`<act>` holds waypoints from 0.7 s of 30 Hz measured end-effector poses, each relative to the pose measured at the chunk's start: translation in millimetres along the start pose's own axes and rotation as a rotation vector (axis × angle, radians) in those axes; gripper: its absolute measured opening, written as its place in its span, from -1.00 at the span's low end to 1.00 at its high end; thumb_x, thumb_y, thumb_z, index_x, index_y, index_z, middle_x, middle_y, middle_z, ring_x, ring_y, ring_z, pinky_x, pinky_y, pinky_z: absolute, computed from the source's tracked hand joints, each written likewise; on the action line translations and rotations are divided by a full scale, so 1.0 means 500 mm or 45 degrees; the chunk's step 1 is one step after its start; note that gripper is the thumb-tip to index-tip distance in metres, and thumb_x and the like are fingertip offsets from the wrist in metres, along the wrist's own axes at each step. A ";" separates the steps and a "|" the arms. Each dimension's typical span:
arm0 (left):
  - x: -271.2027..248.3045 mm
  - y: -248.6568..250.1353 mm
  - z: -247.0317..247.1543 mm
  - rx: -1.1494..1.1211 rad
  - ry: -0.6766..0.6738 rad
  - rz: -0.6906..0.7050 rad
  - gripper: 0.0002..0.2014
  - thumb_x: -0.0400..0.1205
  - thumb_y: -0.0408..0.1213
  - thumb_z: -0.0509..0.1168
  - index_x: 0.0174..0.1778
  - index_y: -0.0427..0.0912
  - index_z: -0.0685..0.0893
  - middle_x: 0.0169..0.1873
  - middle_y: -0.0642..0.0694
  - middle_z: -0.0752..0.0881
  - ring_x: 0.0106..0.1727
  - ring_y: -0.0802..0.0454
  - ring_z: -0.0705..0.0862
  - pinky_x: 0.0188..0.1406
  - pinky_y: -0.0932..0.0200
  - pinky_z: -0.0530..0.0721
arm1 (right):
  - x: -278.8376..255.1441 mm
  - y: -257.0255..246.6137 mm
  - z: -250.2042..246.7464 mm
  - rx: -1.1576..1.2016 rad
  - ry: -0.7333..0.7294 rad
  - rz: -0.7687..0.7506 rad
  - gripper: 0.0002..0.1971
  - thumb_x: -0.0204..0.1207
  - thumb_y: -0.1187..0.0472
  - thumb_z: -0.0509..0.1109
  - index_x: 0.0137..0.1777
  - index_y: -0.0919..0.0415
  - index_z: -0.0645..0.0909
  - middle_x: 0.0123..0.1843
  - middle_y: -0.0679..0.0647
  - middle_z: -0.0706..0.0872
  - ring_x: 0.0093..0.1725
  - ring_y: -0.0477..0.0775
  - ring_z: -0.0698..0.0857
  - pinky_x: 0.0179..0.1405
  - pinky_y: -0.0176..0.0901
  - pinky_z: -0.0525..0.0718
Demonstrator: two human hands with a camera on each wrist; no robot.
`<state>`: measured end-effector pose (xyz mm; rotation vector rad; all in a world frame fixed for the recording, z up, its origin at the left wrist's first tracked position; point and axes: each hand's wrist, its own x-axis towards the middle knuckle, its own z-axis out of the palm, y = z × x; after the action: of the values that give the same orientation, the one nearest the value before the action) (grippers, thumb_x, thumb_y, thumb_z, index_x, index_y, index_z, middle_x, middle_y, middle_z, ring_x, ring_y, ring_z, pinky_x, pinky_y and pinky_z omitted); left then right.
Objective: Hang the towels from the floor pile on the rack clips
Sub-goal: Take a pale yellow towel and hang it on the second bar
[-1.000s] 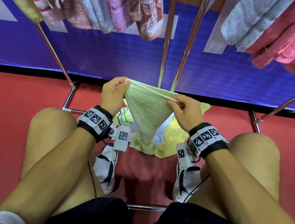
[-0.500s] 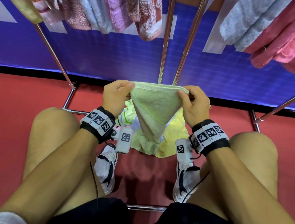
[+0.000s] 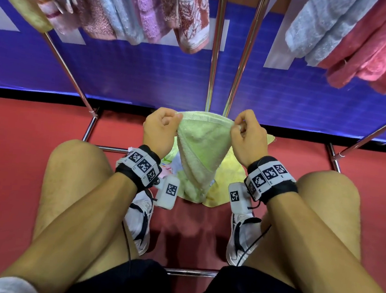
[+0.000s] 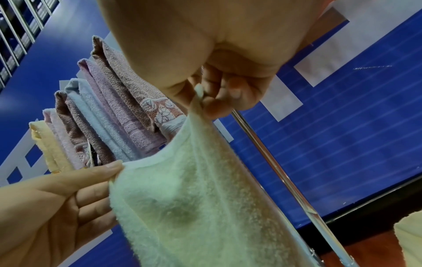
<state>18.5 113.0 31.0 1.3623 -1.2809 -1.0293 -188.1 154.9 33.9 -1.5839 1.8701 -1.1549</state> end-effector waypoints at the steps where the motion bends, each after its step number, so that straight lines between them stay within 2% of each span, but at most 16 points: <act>1: -0.004 -0.001 0.003 0.005 -0.019 -0.002 -0.88 0.67 -0.30 0.37 -0.19 -0.15 0.66 -0.34 -0.27 0.79 -0.32 -0.03 0.73 -0.27 0.04 0.76 | -0.002 -0.002 0.004 0.017 -0.037 -0.008 -0.88 0.51 0.35 0.18 -0.14 0.10 0.41 -0.44 0.14 0.51 -0.44 0.01 0.41 -0.36 -0.08 0.45; 4: -0.025 -0.005 0.020 0.050 -0.133 0.012 -0.89 0.66 -0.28 0.38 -0.17 -0.15 0.65 -0.48 -0.10 0.74 -0.38 -0.01 0.69 -0.20 -0.16 0.81 | -0.008 -0.004 0.021 0.081 -0.187 -0.011 -0.82 0.48 0.32 0.16 -0.19 -0.02 0.44 -0.40 0.12 0.53 -0.37 0.15 0.54 -0.28 0.07 0.64; 6: -0.041 -0.007 0.032 0.081 -0.218 0.021 -0.89 0.63 -0.19 0.40 -0.20 -0.06 0.65 -0.49 -0.14 0.75 -0.38 -0.11 0.71 -0.14 -0.26 0.79 | -0.013 -0.009 0.030 0.094 -0.267 0.006 -0.78 0.42 0.26 0.16 -0.18 -0.12 0.52 -0.34 0.15 0.62 -0.28 0.25 0.67 -0.19 0.17 0.71; 9: -0.053 -0.010 0.044 0.089 -0.298 0.003 -0.88 0.56 -0.05 0.40 -0.19 0.00 0.67 -0.44 -0.21 0.79 -0.28 -0.39 0.75 -0.13 -0.32 0.78 | -0.021 -0.019 0.041 0.140 -0.346 0.026 -0.68 0.31 0.28 0.19 -0.21 -0.19 0.64 -0.30 0.23 0.70 -0.25 0.34 0.71 -0.23 0.21 0.74; 10: -0.054 -0.009 0.046 0.096 -0.311 0.000 -0.86 0.55 -0.02 0.40 -0.18 0.00 0.67 -0.44 -0.22 0.79 -0.25 -0.42 0.75 -0.13 -0.32 0.78 | -0.022 -0.021 0.043 0.163 -0.358 0.024 -0.64 0.30 0.31 0.18 -0.21 -0.20 0.66 -0.29 0.26 0.71 -0.25 0.35 0.71 -0.25 0.22 0.74; 12: -0.051 -0.006 0.047 0.070 -0.327 -0.012 -0.90 0.59 -0.10 0.41 -0.17 0.00 0.67 -0.45 -0.14 0.80 -0.29 -0.32 0.78 -0.16 -0.21 0.81 | -0.024 -0.022 0.045 0.196 -0.367 0.019 -0.63 0.33 0.36 0.21 -0.16 -0.15 0.69 -0.30 0.26 0.73 -0.29 0.33 0.71 -0.24 0.23 0.75; 14: -0.049 0.000 0.049 -0.014 -0.358 -0.048 -0.93 0.66 -0.32 0.39 -0.13 -0.14 0.66 -0.46 -0.02 0.80 -0.35 0.00 0.82 -0.28 0.11 0.79 | -0.021 -0.020 0.045 0.208 -0.355 0.016 -0.76 0.42 0.34 0.32 -0.13 -0.05 0.70 -0.33 0.27 0.72 -0.32 0.34 0.68 -0.26 0.21 0.74; 15: -0.050 0.003 0.050 -0.060 -0.390 -0.070 -0.95 0.67 -0.39 0.37 -0.10 -0.21 0.65 -0.46 0.01 0.81 -0.35 0.08 0.82 -0.31 0.24 0.76 | -0.019 -0.019 0.043 0.208 -0.354 0.012 -0.83 0.45 0.31 0.38 -0.13 0.00 0.70 -0.34 0.28 0.73 -0.31 0.34 0.69 -0.24 0.20 0.75; 18: -0.052 0.007 0.051 -0.121 -0.491 -0.108 -0.95 0.67 -0.45 0.35 0.01 -0.35 0.65 -0.42 -0.01 0.82 -0.30 0.09 0.83 -0.26 0.25 0.78 | -0.016 -0.010 0.038 0.159 -0.360 -0.040 -0.95 0.51 0.20 0.42 -0.15 0.02 0.65 -0.33 0.24 0.74 -0.29 0.29 0.71 -0.16 0.14 0.74; 21: -0.052 0.007 0.050 -0.140 -0.551 -0.118 -0.93 0.68 -0.48 0.32 0.06 -0.34 0.64 -0.37 -0.02 0.83 -0.25 0.07 0.84 -0.21 0.24 0.78 | -0.013 -0.004 0.034 0.113 -0.344 -0.084 -0.97 0.52 0.21 0.42 -0.14 0.07 0.67 -0.31 0.13 0.74 -0.27 0.16 0.70 -0.14 0.04 0.72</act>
<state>-8.7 136.6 28.9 1.1603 -1.4555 -1.4945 -172.2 155.6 24.7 -1.6698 1.5840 -0.9796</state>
